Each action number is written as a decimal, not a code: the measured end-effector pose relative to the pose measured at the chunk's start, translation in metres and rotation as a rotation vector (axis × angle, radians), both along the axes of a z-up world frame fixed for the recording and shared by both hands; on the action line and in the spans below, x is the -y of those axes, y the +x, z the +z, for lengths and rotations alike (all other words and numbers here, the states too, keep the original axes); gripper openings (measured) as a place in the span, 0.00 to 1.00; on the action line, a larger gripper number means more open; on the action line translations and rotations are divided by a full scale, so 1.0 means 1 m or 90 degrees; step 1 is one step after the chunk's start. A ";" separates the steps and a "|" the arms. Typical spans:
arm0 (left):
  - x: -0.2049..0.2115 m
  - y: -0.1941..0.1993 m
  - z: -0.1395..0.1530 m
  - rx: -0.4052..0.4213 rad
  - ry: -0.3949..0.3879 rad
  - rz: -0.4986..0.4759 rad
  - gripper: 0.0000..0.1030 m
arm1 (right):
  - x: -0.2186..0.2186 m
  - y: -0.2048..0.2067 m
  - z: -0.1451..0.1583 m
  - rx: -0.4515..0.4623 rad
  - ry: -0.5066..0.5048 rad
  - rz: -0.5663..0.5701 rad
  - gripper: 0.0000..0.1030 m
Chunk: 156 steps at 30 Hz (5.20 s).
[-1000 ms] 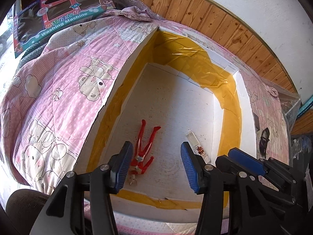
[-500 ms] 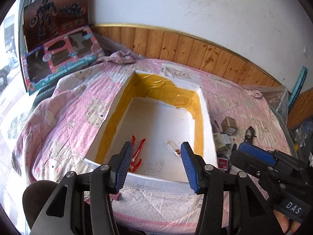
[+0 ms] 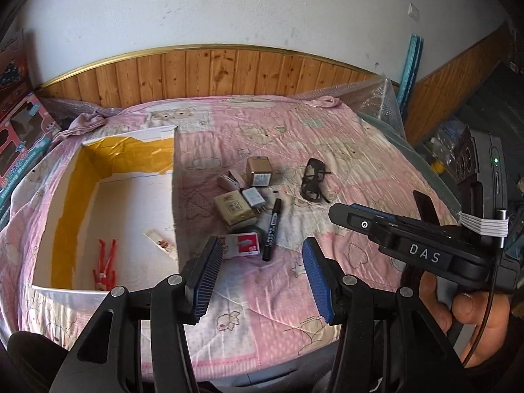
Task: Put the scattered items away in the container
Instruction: 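Move both tools back toward the remaining items beside the box, then grasp the red staples box with the left tool while the right tool grasps the black marker, then lift the staples box and black marker off the quilt with both tools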
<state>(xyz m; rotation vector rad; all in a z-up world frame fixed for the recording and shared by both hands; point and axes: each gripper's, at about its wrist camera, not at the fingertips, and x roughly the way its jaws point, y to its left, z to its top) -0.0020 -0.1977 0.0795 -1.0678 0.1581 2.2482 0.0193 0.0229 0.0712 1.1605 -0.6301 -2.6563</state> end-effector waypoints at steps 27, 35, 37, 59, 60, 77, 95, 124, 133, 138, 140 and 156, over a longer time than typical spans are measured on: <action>-0.060 -0.105 -0.135 0.173 -0.100 0.045 0.58 | 0.008 -0.113 -0.105 0.199 0.019 0.015 0.38; -0.062 -0.116 -0.161 0.172 -0.115 0.058 0.66 | 0.014 -0.131 -0.142 0.219 0.058 0.027 0.36; -0.061 -0.121 -0.164 0.166 -0.110 0.062 0.69 | 0.016 -0.132 -0.142 0.208 0.071 0.031 0.36; -0.046 -0.131 -0.157 0.185 -0.058 0.095 0.26 | -0.007 -0.125 -0.133 0.196 0.030 -0.014 0.17; -0.046 -0.130 -0.156 0.188 -0.056 0.091 0.26 | -0.008 -0.125 -0.133 0.197 0.031 -0.015 0.17; -0.048 -0.121 -0.152 0.188 -0.065 0.089 0.19 | -0.013 -0.119 -0.138 0.213 0.031 -0.036 0.24; -0.039 -0.115 -0.134 0.159 -0.033 0.109 0.15 | -0.009 -0.105 -0.120 0.174 0.038 -0.024 0.16; -0.037 -0.054 -0.089 0.128 -0.033 0.089 0.14 | 0.006 -0.036 -0.077 0.122 0.070 -0.015 0.13; -0.035 -0.045 -0.082 0.121 -0.022 0.084 0.14 | 0.007 -0.023 -0.067 0.111 0.063 -0.016 0.13; -0.035 -0.041 -0.080 0.121 -0.017 0.079 0.14 | 0.012 -0.019 -0.066 0.111 0.067 -0.011 0.13; -0.034 -0.040 -0.079 0.120 -0.015 0.078 0.14 | 0.014 -0.017 -0.065 0.111 0.068 -0.008 0.13; -0.019 -0.036 -0.070 0.115 0.006 0.084 0.14 | 0.042 -0.009 -0.042 0.084 0.087 0.024 0.13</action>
